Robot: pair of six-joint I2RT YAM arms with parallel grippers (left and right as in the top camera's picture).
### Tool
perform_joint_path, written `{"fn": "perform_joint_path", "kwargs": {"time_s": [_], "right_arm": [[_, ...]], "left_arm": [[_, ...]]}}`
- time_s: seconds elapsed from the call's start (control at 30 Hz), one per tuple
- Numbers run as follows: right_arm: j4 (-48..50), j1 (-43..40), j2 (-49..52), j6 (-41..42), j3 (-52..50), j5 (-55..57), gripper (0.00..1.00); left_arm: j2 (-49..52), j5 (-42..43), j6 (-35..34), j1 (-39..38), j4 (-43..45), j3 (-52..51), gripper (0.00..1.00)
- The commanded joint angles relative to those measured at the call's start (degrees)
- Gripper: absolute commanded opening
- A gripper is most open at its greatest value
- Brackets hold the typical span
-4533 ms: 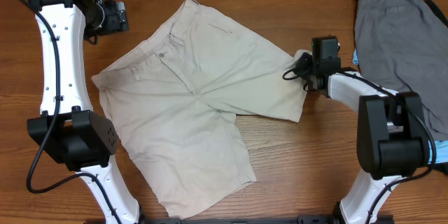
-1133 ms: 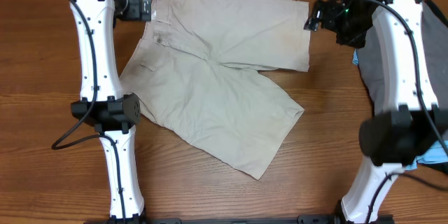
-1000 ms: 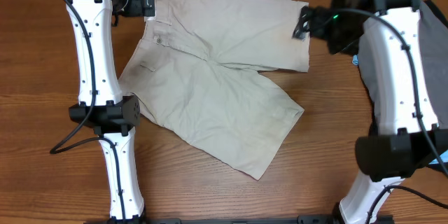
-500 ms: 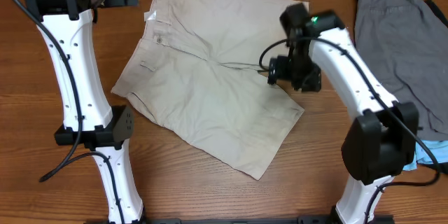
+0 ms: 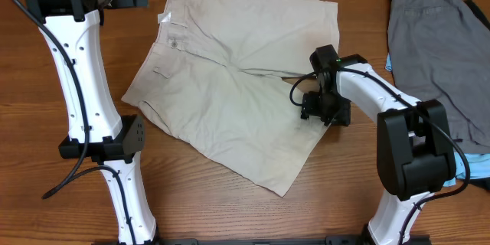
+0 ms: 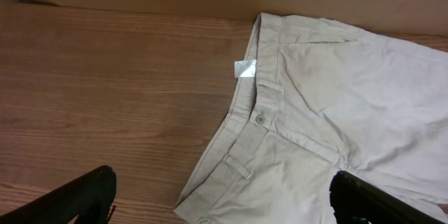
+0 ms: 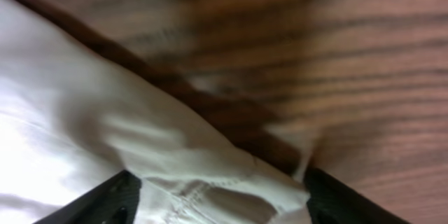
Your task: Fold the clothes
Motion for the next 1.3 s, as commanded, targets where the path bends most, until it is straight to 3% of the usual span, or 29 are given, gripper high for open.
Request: {"fn": "perform_joint_path", "kwargs": {"time_s": [0.0,0.2,0.27,0.5,0.6,0.63,0.67,0.73,0.8,0.93,1.1,1.27], "right_arm": [[4.0,-1.1,-0.5,0.7,-1.8,1.1,0.69],[6.5,-2.4,-0.5,1.7,-3.1,1.2,0.20],[6.6,-3.3,-0.5,1.7,-3.1,1.8,0.11],[8.4,-10.1,-0.5,-1.4,-3.1,2.0,0.10],[10.7,-13.5,-0.5,-4.6,-2.7,-0.7,0.19],[11.0,-14.4,-0.5,-5.9,-2.3,-2.1,0.36],[10.9,-15.2,-0.5,-7.4,-1.7,-4.0,0.65],[9.2,-16.3,-0.6,-9.0,0.7,-7.8,0.81],[6.9,-16.5,-1.3,-9.0,3.5,-9.5,0.87],[0.1,-16.3,-5.3,-7.5,11.3,-10.0,0.87],[-8.7,-15.9,-16.3,-3.9,21.6,-10.1,0.91],[-12.1,-15.9,-26.0,-2.6,22.9,-10.0,0.92]], "left_arm": [[-0.3,-0.7,0.7,0.3,-0.1,0.4,1.00],[-0.3,-0.5,0.6,0.3,-0.1,0.4,1.00],[-0.3,0.3,0.6,0.3,-0.1,0.4,1.00],[-0.3,0.6,0.6,0.3,-0.1,0.4,1.00],[-0.3,0.6,0.7,0.3,-0.1,0.4,1.00],[-0.3,0.6,0.7,0.3,-0.1,0.4,1.00],[-0.3,0.6,0.7,0.3,-0.1,0.4,1.00],[-0.3,0.6,0.7,0.3,-0.1,0.4,1.00],[-0.3,0.4,0.7,0.3,-0.1,0.4,1.00],[-1.7,0.0,0.6,0.3,0.0,0.7,1.00],[-4.7,4.2,-1.6,-0.3,-0.1,0.7,1.00],[-7.8,5.7,-3.5,-1.2,-0.1,0.7,0.98]]}}
